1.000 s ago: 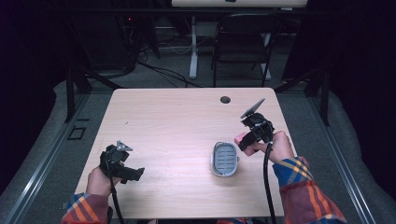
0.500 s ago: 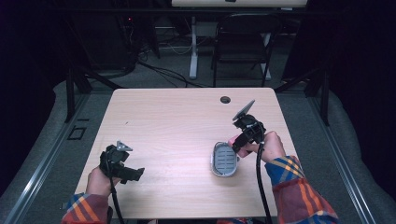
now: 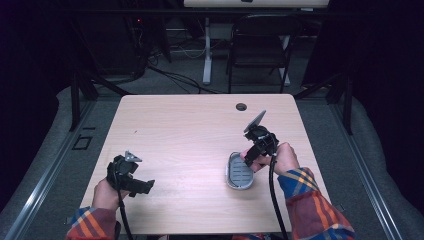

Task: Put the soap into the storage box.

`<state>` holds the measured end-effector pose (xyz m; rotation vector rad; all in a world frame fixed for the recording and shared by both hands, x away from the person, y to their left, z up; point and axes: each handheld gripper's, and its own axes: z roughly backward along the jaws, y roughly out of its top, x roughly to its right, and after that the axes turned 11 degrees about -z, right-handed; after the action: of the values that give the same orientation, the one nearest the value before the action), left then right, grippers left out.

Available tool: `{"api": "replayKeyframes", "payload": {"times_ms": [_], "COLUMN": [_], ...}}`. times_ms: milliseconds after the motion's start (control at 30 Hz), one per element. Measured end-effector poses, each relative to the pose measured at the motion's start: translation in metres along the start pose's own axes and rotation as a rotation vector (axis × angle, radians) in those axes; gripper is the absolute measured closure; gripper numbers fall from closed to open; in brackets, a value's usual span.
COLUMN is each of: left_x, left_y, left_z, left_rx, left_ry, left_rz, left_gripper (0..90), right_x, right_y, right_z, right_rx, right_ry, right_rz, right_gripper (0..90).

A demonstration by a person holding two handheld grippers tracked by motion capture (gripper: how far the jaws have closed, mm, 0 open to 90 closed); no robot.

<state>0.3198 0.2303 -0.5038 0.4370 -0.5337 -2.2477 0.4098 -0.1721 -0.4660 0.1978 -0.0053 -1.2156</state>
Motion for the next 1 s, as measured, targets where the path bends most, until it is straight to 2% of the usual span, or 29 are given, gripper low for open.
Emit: {"api": "replayKeyframes", "payload": {"times_ms": [267, 333, 433, 467, 600, 1000], "left_x": [0.0, 0.0, 0.0, 0.0, 0.0, 0.0], "left_y": [0.0, 0.0, 0.0, 0.0, 0.0, 0.0], "left_z": [0.0, 0.0, 0.0, 0.0, 0.0, 0.0], "left_rx": [0.0, 0.0, -0.001, -0.002, -0.001, -0.001], "left_ry": [0.001, -0.001, -0.001, -0.003, -0.002, -0.005], "left_rz": [-0.001, -0.001, -0.001, -0.002, -0.001, -0.001], "left_gripper": [0.2, 0.2, 0.2, 0.2, 0.2, 0.2], "right_x": [-0.006, -0.008, -0.009, -0.011, -0.014, -0.025], "right_y": [0.003, 0.004, 0.006, 0.005, 0.007, 0.012], "right_z": [-0.006, -0.008, -0.009, -0.011, -0.013, -0.022], "right_rx": [-0.013, -0.003, -0.028, -0.005, -0.028, -0.036], "right_ry": [-0.016, -0.017, -0.04, -0.031, -0.049, -0.082], "right_rz": [0.007, -0.006, 0.016, -0.01, 0.011, 0.013], "right_gripper": [37.1, 37.1, 37.1, 37.1, 37.1, 37.1]}}
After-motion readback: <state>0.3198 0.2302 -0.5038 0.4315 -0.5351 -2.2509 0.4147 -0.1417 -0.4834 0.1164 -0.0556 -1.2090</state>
